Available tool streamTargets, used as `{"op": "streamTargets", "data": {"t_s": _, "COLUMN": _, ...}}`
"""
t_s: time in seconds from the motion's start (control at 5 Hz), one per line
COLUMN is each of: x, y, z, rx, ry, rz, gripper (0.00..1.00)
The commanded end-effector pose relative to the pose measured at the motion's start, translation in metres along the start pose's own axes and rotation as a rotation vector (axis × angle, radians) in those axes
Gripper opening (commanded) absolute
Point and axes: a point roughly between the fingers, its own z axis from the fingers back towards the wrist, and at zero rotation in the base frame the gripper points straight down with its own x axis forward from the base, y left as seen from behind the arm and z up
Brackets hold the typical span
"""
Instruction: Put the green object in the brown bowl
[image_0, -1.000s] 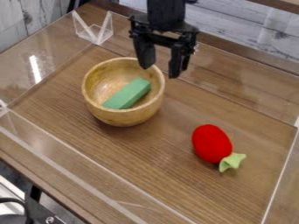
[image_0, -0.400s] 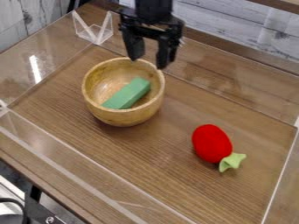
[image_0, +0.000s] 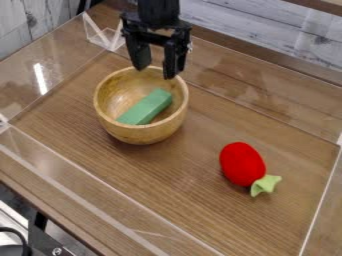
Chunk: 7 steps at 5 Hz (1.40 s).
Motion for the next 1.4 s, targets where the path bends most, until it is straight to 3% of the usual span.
{"op": "streamTargets", "data": {"t_s": 0.0, "x": 0.018, "y": -0.006, "z": 0.002, "rx": 0.028, "ry": -0.065, "rz": -0.026, "gripper": 1.0}}
{"op": "streamTargets", "data": {"t_s": 0.4, "x": 0.025, "y": -0.055, "z": 0.015, "rx": 0.029, "ry": -0.112, "rz": -0.112, "gripper": 1.0}}
{"op": "streamTargets", "data": {"t_s": 0.6, "x": 0.028, "y": -0.061, "z": 0.02, "rx": 0.047, "ry": -0.15, "rz": -0.125, "gripper": 1.0}}
{"op": "streamTargets", "data": {"t_s": 1.0, "x": 0.043, "y": -0.053, "z": 0.022, "rx": 0.094, "ry": -0.183, "rz": -0.108, "gripper": 1.0}}
{"op": "streamTargets", "data": {"t_s": 1.2, "x": 0.045, "y": -0.043, "z": 0.022, "rx": 0.102, "ry": -0.171, "rz": -0.139, "gripper": 1.0}}
